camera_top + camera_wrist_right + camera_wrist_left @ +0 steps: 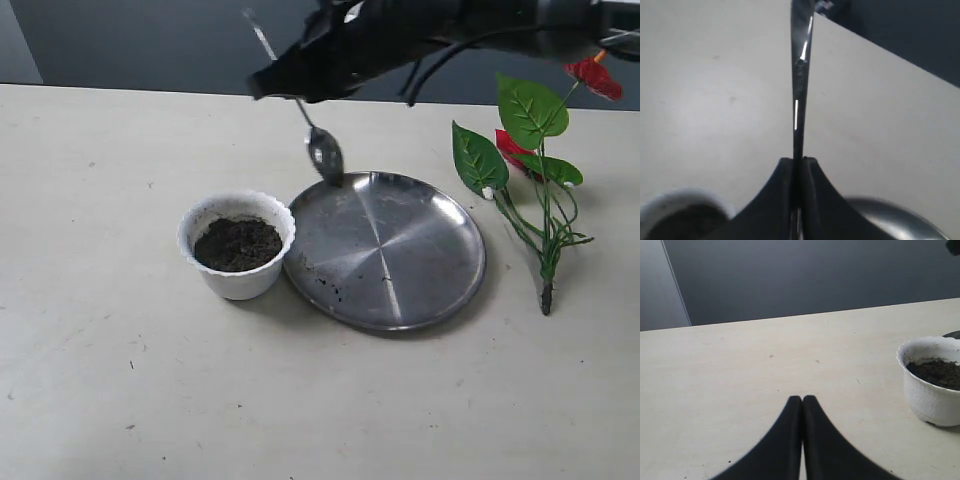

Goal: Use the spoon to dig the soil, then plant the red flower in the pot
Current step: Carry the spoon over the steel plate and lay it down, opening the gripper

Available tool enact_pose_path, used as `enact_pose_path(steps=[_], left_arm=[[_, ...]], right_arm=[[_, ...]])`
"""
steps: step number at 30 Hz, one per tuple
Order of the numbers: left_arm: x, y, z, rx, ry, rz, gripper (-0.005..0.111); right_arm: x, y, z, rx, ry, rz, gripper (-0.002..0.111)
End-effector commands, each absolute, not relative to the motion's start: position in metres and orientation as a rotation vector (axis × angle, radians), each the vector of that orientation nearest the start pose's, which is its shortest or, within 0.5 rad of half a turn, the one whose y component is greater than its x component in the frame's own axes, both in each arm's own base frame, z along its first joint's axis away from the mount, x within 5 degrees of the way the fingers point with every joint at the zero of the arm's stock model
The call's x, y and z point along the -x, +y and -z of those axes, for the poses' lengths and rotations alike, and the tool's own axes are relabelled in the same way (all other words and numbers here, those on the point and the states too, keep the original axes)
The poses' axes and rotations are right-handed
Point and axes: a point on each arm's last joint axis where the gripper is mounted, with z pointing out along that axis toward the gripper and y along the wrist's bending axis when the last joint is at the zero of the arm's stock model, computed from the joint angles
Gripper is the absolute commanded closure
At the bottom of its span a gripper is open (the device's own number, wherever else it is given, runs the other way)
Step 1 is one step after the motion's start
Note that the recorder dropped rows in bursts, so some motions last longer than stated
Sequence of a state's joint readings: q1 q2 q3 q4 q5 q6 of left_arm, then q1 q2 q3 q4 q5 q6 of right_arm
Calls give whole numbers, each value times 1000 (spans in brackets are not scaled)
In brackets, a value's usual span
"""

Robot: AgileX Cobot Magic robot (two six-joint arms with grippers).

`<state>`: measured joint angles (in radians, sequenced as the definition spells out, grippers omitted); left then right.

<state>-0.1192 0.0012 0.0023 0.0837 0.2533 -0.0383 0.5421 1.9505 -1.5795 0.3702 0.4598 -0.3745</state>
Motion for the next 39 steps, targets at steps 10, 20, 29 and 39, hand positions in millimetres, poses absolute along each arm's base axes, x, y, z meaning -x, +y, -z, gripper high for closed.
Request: enact_pose_path(steps=[10,20,29,39], left_arm=[[-55,-5,-192,-126,1718,46,106],[-55,-5,-192,-126,1718,46,106],[-55,-5,-192,-126,1718,46,106],[-55,-5,-192,-126,1718,46,106]], right_arm=[[-401,165,-214,662,2625,-198,109],[-408,171,-142,651,2804,-229,109],[-405,174,-132,707,2837,-278,107],[-398,170,-152,718,2865,-258,64]])
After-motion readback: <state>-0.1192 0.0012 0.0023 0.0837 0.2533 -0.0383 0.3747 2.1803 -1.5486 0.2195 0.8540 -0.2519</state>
